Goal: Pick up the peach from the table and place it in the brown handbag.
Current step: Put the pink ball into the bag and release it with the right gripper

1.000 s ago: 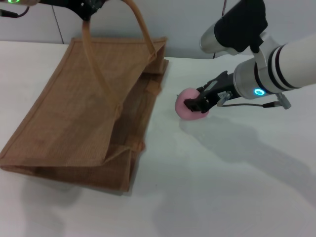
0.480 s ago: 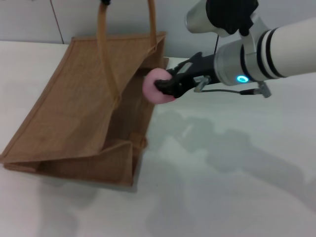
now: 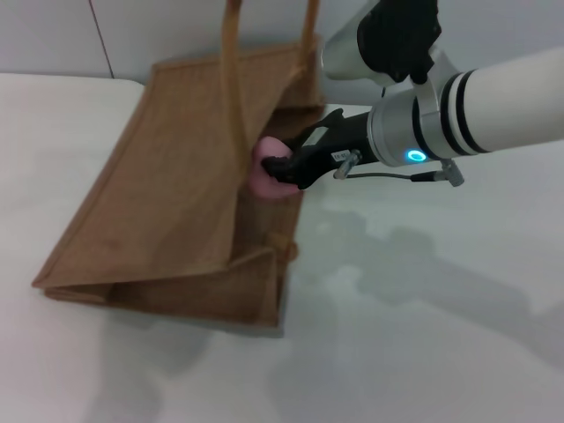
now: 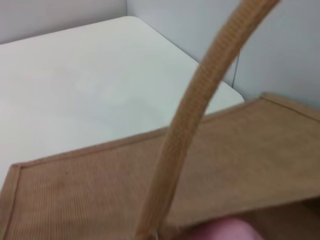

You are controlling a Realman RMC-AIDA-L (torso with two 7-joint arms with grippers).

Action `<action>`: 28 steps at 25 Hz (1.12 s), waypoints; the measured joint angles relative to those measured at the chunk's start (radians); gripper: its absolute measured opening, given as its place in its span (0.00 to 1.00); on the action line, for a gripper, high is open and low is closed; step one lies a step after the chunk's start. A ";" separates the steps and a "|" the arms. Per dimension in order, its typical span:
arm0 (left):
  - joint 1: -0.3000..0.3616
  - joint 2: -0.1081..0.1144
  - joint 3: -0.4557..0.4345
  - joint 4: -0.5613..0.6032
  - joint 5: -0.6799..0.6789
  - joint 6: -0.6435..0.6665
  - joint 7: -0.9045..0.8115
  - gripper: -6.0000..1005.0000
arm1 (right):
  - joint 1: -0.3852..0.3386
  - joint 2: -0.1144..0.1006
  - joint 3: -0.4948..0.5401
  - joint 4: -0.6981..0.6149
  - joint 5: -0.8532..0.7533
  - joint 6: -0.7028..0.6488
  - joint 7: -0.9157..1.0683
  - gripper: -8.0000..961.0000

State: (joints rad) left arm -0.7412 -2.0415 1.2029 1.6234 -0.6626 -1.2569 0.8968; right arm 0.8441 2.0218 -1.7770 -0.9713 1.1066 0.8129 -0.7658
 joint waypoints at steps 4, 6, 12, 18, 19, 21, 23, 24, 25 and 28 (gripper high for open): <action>-0.005 0.000 0.023 0.001 -0.018 0.001 -0.004 0.11 | 0.015 0.000 -0.001 0.047 0.043 -0.023 -0.048 0.33; -0.008 0.000 0.034 0.001 -0.019 0.002 -0.009 0.11 | 0.016 0.000 -0.003 0.055 0.052 -0.036 -0.068 0.33; -0.010 -0.001 0.060 0.001 -0.020 0.014 -0.024 0.10 | 0.037 0.001 -0.043 0.132 0.178 -0.069 -0.196 0.33; -0.016 0.000 0.079 0.011 -0.020 0.020 -0.036 0.10 | 0.092 0.002 -0.065 0.258 0.300 -0.092 -0.284 0.33; -0.017 0.000 0.082 0.015 -0.020 0.021 -0.038 0.10 | 0.093 0.002 -0.066 0.261 0.316 -0.098 -0.302 0.33; -0.018 0.000 0.086 0.025 -0.020 0.024 -0.049 0.10 | 0.093 0.003 -0.069 0.264 0.361 -0.113 -0.353 0.31; -0.020 0.000 0.087 0.026 -0.020 0.024 -0.051 0.10 | 0.093 0.004 -0.077 0.265 0.407 -0.125 -0.401 0.30; -0.021 0.000 0.087 0.027 -0.020 0.024 -0.052 0.10 | 0.093 0.004 -0.084 0.266 0.425 -0.132 -0.418 0.29; -0.022 0.000 0.087 0.027 -0.020 0.024 -0.052 0.10 | 0.093 0.004 -0.091 0.267 0.435 -0.139 -0.427 0.29; -0.019 0.000 0.087 0.027 -0.020 0.024 -0.053 0.11 | 0.092 0.005 -0.104 0.269 0.444 -0.151 -0.431 0.47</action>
State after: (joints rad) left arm -0.7605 -2.0415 1.2901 1.6506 -0.6827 -1.2327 0.8437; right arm 0.9357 2.0263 -1.8810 -0.7023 1.5501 0.6621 -1.1973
